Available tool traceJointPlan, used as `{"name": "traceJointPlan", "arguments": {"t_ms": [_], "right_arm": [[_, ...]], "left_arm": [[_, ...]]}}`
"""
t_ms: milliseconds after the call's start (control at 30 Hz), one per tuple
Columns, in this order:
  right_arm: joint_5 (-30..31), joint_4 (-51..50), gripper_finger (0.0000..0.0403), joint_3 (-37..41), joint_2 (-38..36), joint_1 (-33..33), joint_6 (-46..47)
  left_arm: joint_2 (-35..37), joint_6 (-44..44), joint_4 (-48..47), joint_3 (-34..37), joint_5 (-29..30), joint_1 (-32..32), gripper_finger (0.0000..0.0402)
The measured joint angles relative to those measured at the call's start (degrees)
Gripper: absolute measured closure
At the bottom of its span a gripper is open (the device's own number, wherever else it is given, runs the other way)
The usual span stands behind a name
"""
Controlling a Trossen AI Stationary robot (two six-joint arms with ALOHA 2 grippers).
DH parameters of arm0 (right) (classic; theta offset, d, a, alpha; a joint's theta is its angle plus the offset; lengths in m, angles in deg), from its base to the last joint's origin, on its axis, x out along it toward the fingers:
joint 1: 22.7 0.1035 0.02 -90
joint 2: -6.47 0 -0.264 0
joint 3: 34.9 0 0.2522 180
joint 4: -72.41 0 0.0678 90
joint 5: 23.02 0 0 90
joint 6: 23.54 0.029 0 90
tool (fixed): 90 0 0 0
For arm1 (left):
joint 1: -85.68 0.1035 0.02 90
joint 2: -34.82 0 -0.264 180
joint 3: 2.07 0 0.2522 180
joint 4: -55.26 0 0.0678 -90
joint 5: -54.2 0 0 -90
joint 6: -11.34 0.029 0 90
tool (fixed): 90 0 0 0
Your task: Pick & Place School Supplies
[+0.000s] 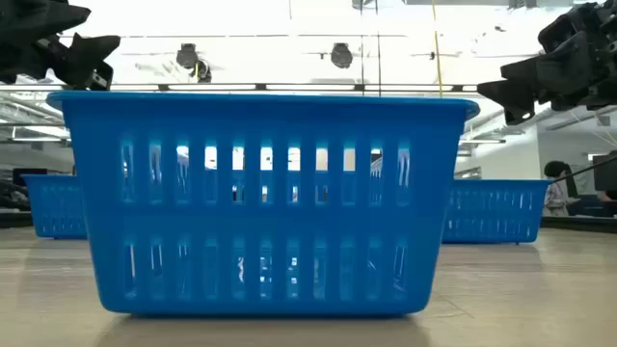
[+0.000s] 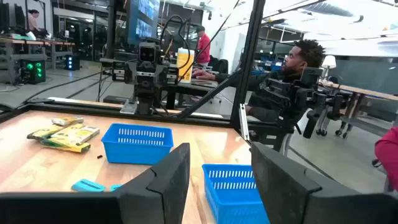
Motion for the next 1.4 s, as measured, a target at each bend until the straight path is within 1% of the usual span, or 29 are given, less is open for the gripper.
{"name": "traceJointPlan", "arguments": {"t_ms": [1233,1300,1400], "right_arm": [[0.00,0.30,0.0202,0.01,0.02,0.01,0.05],[-0.09,1.03,0.0202,0.00,0.00,0.02,1.42],[0.00,2.55,0.0202,0.00,0.02,0.11,7.26]], "left_arm": [[0.01,-0.01,0.00,-0.02,0.01,0.00,0.0229],[0.02,0.00,0.00,-0.02,0.02,0.00,0.0229],[0.02,0.00,0.00,0.00,0.02,0.00,0.0229]]}}
